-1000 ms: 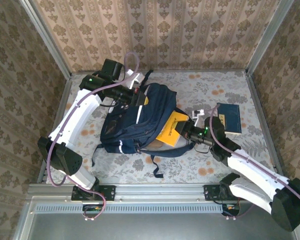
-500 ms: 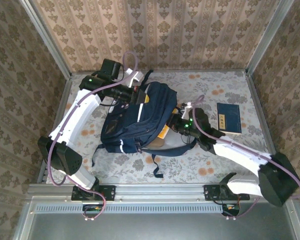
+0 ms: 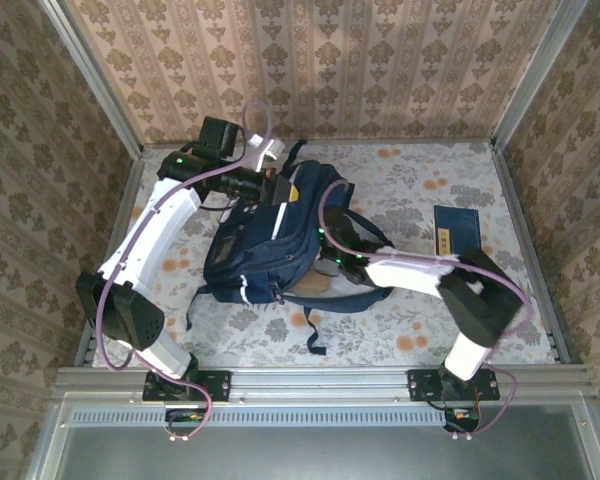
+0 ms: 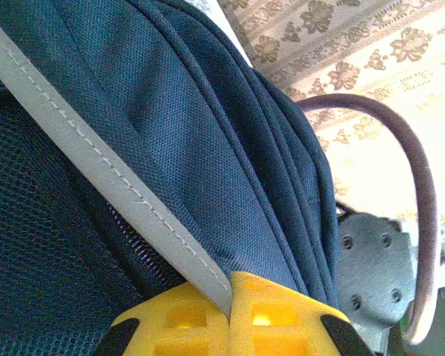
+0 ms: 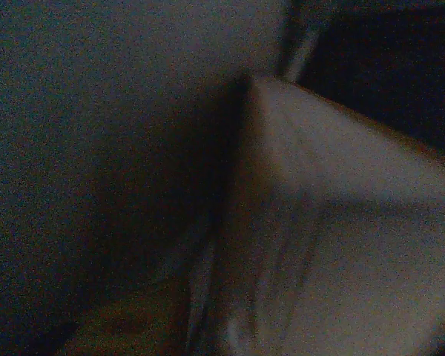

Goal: Pack the student bag

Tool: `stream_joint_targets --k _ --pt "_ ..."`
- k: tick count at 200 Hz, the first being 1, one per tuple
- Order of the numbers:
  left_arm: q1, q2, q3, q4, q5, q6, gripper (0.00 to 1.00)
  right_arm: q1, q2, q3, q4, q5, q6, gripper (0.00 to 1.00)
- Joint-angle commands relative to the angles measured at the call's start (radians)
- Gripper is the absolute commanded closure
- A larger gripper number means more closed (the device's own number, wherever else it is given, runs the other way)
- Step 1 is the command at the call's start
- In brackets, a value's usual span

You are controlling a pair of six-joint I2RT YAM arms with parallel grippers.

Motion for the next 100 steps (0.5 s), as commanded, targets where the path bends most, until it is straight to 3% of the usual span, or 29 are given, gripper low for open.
stream_joint_targets --k 1,49,100 --pt "0.018 -0.051 0.012 0.177 0.153 -0.015 1.00 0.028 0.099 0.044 0.124 0.061 0.012 0.50" --pt "0.060 -0.062 -0.021 0.206 0.145 -0.038 1.00 0.027 -0.046 -0.050 0.174 0.045 -0.118 0.16" --pt "0.103 -0.088 -0.063 0.243 0.134 -0.065 1.00 0.004 -0.238 -0.212 0.147 0.047 -0.175 0.10"
